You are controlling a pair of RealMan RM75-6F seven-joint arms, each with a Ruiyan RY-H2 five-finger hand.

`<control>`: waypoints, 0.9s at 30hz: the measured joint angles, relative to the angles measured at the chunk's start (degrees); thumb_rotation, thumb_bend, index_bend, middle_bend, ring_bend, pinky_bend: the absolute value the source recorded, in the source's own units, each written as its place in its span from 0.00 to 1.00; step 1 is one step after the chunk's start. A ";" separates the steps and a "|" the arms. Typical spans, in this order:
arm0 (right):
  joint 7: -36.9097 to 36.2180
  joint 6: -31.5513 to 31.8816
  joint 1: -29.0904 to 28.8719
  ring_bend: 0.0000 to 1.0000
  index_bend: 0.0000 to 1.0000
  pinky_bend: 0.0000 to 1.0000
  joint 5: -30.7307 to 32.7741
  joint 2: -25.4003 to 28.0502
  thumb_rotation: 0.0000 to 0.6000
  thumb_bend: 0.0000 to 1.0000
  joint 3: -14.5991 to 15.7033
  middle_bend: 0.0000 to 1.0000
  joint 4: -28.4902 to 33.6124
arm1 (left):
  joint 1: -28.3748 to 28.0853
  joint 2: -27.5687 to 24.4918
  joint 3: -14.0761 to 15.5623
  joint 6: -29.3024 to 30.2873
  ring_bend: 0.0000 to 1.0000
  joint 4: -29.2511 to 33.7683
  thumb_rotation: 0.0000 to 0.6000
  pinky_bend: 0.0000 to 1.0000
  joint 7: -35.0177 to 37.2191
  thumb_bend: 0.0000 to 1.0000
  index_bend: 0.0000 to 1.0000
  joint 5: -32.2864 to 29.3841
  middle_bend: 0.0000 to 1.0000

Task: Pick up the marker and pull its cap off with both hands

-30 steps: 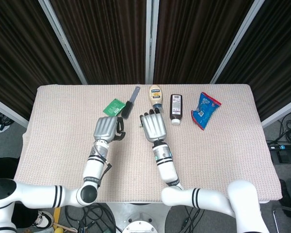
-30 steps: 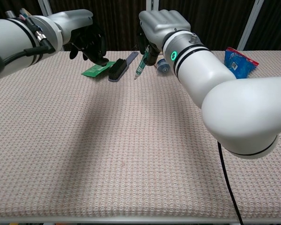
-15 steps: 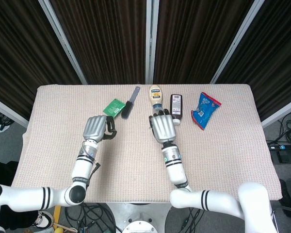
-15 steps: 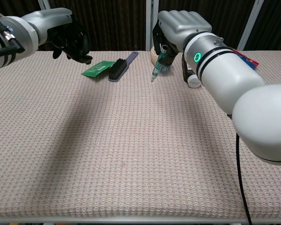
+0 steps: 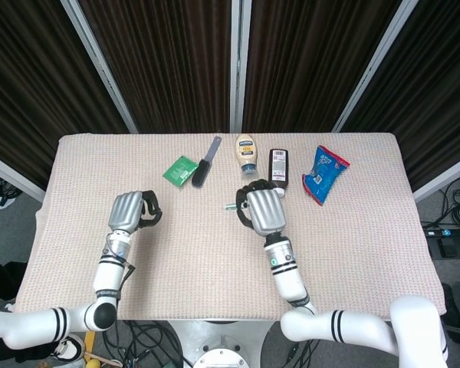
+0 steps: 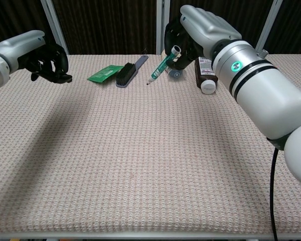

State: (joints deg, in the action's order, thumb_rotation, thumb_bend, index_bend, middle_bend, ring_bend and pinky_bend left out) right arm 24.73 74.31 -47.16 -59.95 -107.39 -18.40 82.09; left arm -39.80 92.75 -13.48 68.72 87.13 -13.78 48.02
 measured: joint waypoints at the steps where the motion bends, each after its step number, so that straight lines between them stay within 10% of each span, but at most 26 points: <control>1: -2.13 -0.14 0.37 0.33 0.63 0.26 -0.54 -0.11 1.00 0.31 0.11 0.58 -0.32 | 0.23 0.23 0.16 -0.14 0.64 -0.56 1.00 0.76 0.66 0.33 0.60 0.82 0.65; 27: -57.26 -8.92 8.25 0.33 0.64 0.26 -16.53 -4.65 1.00 0.29 6.54 0.58 -26.54 | 5.55 11.64 2.82 -2.58 0.64 -19.18 1.00 0.75 24.71 0.33 0.60 18.74 0.65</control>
State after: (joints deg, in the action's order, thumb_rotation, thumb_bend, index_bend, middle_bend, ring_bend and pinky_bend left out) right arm -32.53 65.39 -38.90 -76.48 -112.04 -11.86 55.54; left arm -34.25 104.39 -10.66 66.15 67.96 10.94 66.76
